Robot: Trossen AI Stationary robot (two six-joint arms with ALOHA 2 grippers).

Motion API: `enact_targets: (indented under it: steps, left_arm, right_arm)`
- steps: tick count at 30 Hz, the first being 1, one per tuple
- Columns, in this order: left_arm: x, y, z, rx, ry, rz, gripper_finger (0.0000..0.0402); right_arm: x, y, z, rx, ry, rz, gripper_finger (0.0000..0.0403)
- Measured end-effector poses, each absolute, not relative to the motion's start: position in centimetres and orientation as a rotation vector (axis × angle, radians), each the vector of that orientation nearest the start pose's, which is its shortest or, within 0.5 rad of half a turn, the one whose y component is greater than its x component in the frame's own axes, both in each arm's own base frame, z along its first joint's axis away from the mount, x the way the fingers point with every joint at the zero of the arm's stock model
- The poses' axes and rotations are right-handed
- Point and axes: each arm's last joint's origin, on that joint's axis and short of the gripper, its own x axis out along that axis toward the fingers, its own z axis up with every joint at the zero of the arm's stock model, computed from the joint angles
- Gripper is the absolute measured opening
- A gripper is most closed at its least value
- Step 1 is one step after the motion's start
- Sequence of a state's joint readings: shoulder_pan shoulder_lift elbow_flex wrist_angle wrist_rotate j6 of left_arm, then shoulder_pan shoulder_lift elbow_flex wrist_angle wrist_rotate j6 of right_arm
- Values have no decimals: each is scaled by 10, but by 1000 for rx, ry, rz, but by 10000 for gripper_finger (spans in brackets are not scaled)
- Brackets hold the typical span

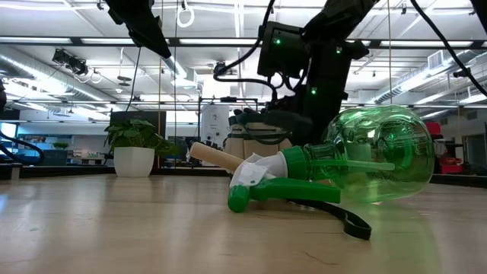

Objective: Pick & Place Garden tools in Gardening bag
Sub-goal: Put the right brown hand rake into the gardening bag

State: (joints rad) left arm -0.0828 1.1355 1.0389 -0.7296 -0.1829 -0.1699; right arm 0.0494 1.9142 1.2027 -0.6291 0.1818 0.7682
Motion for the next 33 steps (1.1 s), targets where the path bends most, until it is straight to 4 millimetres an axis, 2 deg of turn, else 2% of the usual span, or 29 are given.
enact_targets:
  steps: [16,22,25,33]
  left_arm:
    - [223,-13,308,-51,807,164,169]
    - [223,-13,308,-51,808,163,169]
    - [223,-13,308,-51,809,164,169]
    - [223,-13,308,-50,810,163,169]
  right_arm:
    - [372,13,210,368,1084,-505,43]
    - [378,12,239,245,1010,-482,44]
    - [379,9,255,190,975,-488,44]
    - [385,-4,280,53,922,-500,45]
